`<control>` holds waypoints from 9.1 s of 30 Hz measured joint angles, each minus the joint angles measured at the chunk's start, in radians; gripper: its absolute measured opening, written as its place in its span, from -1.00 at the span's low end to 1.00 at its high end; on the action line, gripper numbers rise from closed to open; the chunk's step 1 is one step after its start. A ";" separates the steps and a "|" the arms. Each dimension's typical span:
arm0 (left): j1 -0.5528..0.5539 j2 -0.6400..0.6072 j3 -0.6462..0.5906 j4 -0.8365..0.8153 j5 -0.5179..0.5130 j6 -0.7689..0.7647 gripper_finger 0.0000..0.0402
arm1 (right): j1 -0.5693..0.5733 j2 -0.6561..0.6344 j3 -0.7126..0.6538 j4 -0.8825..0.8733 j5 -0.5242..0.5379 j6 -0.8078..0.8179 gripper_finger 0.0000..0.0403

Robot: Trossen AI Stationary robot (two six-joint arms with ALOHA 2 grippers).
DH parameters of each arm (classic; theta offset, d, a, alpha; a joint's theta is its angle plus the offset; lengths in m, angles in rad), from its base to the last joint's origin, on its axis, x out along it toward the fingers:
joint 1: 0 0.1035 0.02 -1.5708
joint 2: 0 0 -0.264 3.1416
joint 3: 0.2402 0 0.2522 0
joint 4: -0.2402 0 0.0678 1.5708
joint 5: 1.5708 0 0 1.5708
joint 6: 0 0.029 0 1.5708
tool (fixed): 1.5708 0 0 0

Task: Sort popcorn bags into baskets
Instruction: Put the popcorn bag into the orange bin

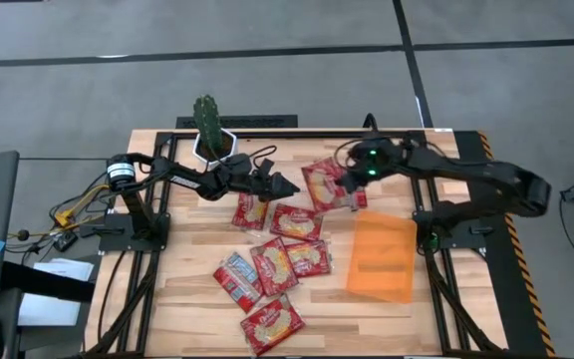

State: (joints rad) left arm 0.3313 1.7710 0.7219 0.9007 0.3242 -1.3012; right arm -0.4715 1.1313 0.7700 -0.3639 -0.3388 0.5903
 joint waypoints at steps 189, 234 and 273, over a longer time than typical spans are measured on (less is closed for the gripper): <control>-0.059 -0.346 -0.265 -0.548 -0.415 0.149 -0.05 | 0.105 0.510 0.044 0.580 0.132 0.367 0.22; -0.025 -0.123 -0.098 -0.376 -0.476 0.182 -1.00 | 0.089 0.510 0.043 0.593 0.070 0.333 0.22; -0.020 -0.225 0.106 -0.758 -0.492 0.775 -0.10 | 0.071 0.510 0.043 0.604 0.095 0.343 0.22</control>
State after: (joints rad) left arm 0.3112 1.5462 0.8281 0.1423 -0.1683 -0.5258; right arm -0.4008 1.6417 0.8135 0.2398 -0.2443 0.9333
